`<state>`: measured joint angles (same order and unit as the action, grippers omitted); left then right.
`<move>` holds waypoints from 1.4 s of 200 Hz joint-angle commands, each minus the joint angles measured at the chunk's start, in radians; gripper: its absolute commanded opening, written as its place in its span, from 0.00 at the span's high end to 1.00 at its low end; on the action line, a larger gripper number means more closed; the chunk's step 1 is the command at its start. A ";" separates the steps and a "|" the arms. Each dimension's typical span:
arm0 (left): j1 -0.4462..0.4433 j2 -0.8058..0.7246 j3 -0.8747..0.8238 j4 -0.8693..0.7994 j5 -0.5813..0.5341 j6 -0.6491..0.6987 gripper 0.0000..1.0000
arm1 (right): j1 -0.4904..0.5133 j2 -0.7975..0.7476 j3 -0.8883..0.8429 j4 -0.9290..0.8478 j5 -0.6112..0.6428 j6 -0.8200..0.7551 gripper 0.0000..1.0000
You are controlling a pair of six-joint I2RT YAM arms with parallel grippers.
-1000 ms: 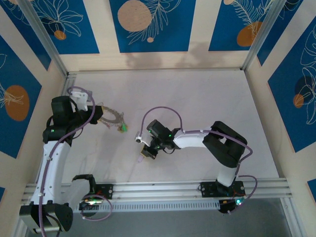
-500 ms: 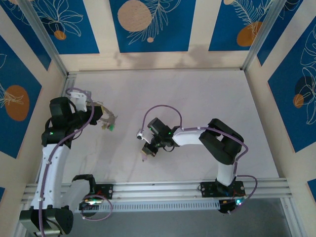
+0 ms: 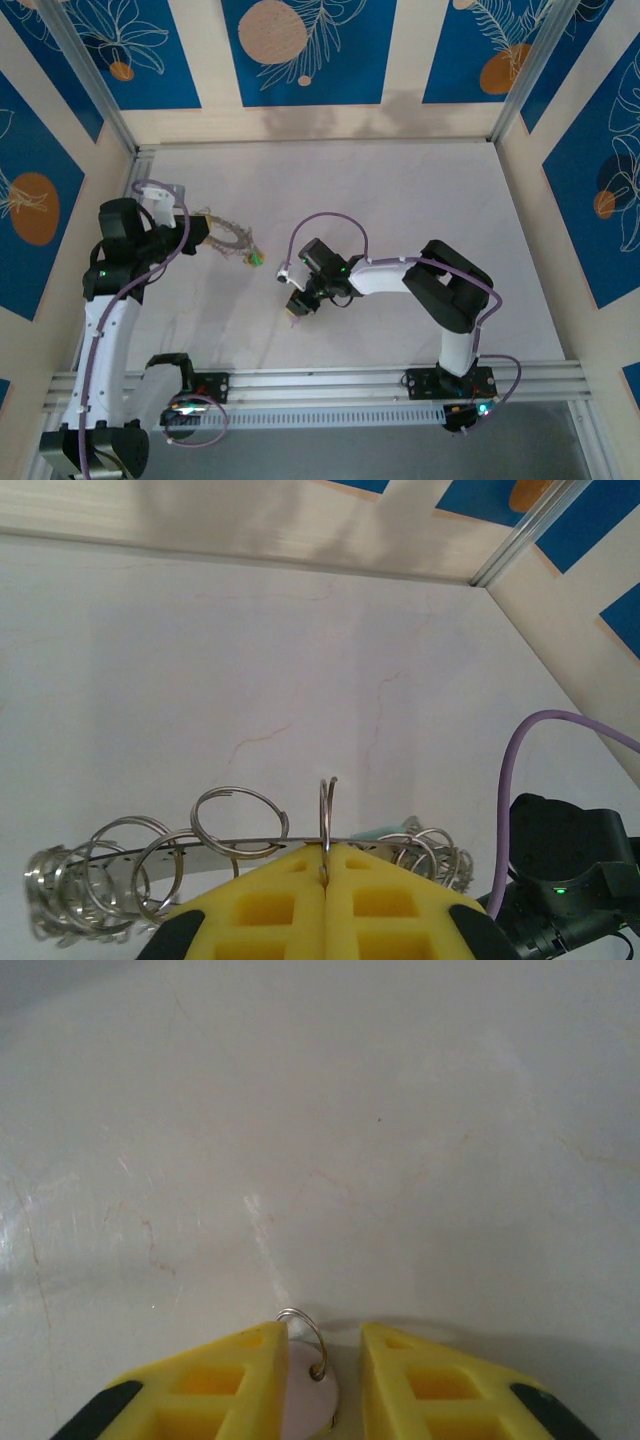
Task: Put the keys on the keyring
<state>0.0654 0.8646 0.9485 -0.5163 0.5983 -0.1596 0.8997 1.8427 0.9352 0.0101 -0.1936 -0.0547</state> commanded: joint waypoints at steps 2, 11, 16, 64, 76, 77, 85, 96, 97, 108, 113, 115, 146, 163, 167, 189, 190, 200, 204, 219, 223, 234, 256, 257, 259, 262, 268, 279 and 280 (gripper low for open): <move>0.013 -0.027 -0.004 0.045 0.041 -0.016 1.00 | -0.001 -0.007 0.018 -0.023 -0.007 -0.025 0.70; 0.013 -0.030 -0.002 0.045 0.041 -0.016 1.00 | 0.003 -0.003 0.025 -0.032 0.003 -0.031 0.67; 0.013 -0.031 -0.001 0.045 0.039 -0.015 1.00 | 0.005 -0.001 0.028 -0.038 0.008 -0.036 0.66; 0.013 -0.036 -0.003 0.046 0.043 -0.017 1.00 | 0.012 0.009 0.026 -0.057 0.017 -0.062 0.62; 0.012 -0.038 -0.004 0.047 0.044 -0.018 1.00 | 0.012 0.013 0.024 -0.058 0.014 -0.066 0.62; 0.013 -0.038 -0.004 0.047 0.044 -0.018 1.00 | 0.012 0.013 0.024 -0.058 0.014 -0.066 0.62; 0.013 -0.038 -0.004 0.049 0.047 -0.020 1.00 | 0.012 0.020 0.026 -0.060 0.012 -0.068 0.63; 0.013 -0.038 -0.001 0.052 0.050 -0.022 1.00 | 0.013 0.030 0.033 -0.065 0.014 -0.068 0.63; 0.012 -0.039 -0.002 0.053 0.051 -0.023 1.00 | 0.013 0.032 0.034 -0.067 0.014 -0.068 0.63; 0.013 -0.039 -0.001 0.055 0.052 -0.023 1.00 | 0.013 0.045 0.048 -0.083 0.013 -0.069 0.63; 0.013 -0.039 -0.001 0.054 0.052 -0.023 1.00 | 0.015 0.048 0.051 -0.086 0.010 -0.072 0.63; 0.013 -0.039 0.000 0.053 0.052 -0.023 1.00 | 0.016 0.050 0.051 -0.087 0.008 -0.073 0.63; 0.013 -0.041 -0.002 0.053 0.050 -0.023 1.00 | 0.025 0.067 0.056 -0.102 0.002 -0.080 0.64; 0.013 -0.041 -0.001 0.055 0.051 -0.023 1.00 | 0.032 0.064 0.050 -0.111 0.008 -0.091 0.65; 0.013 -0.041 -0.001 0.056 0.051 -0.023 1.00 | 0.035 0.063 0.049 -0.113 0.012 -0.093 0.66; 0.012 -0.039 0.001 0.055 0.052 -0.023 1.00 | 0.050 0.061 0.047 -0.134 0.039 -0.111 0.68; 0.012 -0.038 0.001 0.055 0.052 -0.023 1.00 | 0.051 0.061 0.047 -0.134 0.039 -0.111 0.68; 0.013 -0.041 0.001 0.053 0.052 -0.023 1.00 | 0.055 0.062 0.045 -0.138 0.043 -0.114 0.69; 0.012 -0.041 0.001 0.052 0.052 -0.024 1.00 | 0.056 0.062 0.044 -0.139 0.042 -0.116 0.70; 0.012 -0.044 0.001 0.048 0.051 -0.020 1.00 | 0.061 0.061 0.043 -0.139 0.031 -0.122 0.71; 0.013 -0.045 0.001 0.046 0.050 -0.019 1.00 | 0.063 0.061 0.042 -0.141 0.029 -0.122 0.71; 0.013 -0.047 -0.002 0.045 0.048 -0.017 1.00 | 0.068 0.061 0.043 -0.143 0.026 -0.126 0.71; 0.013 -0.046 -0.001 0.048 0.051 -0.019 1.00 | 0.074 0.055 0.040 -0.147 0.028 -0.126 0.75; 0.013 -0.046 -0.001 0.047 0.051 -0.020 1.00 | 0.075 0.054 0.040 -0.148 0.028 -0.126 0.75; 0.013 -0.047 -0.001 0.049 0.051 -0.019 1.00 | 0.076 0.053 0.040 -0.148 0.028 -0.126 0.76; 0.013 -0.046 -0.001 0.050 0.051 -0.020 1.00 | 0.076 0.052 0.040 -0.151 0.028 -0.126 0.76; 0.013 -0.046 -0.001 0.049 0.051 -0.019 1.00 | 0.076 0.050 0.039 -0.152 0.028 -0.127 0.78; 0.013 -0.046 -0.002 0.050 0.052 -0.019 1.00 | 0.076 0.043 0.034 -0.151 0.025 -0.126 0.80; 0.013 -0.046 -0.003 0.050 0.051 -0.020 1.00 | 0.076 0.043 0.033 -0.151 0.024 -0.127 0.80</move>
<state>0.0654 0.8387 0.9428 -0.5129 0.6189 -0.1776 0.9390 1.8645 0.9859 -0.0494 -0.1268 -0.1696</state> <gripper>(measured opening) 0.040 0.218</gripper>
